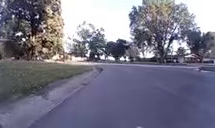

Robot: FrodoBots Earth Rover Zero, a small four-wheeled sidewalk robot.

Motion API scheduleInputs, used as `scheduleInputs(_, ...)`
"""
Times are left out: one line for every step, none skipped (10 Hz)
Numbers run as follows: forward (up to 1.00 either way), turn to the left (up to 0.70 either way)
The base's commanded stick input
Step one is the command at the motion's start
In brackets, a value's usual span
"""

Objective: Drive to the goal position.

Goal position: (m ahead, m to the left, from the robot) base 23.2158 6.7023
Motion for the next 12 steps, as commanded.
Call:
scheduleInputs(1.00,0.00)
scheduleInputs(1.00,0.00)
scheduleInputs(1.00,0.00)
scheduleInputs(1.00,0.00)
scheduleInputs(1.00,0.00)
scheduleInputs(1.00,0.00)
scheduleInputs(1.00,0.00)
scheduleInputs(1.00,0.00)
scheduleInputs(1.00,0.00)
scheduleInputs(1.00,0.00)
scheduleInputs(1.00,0.00)
scheduleInputs(1.00,0.00)
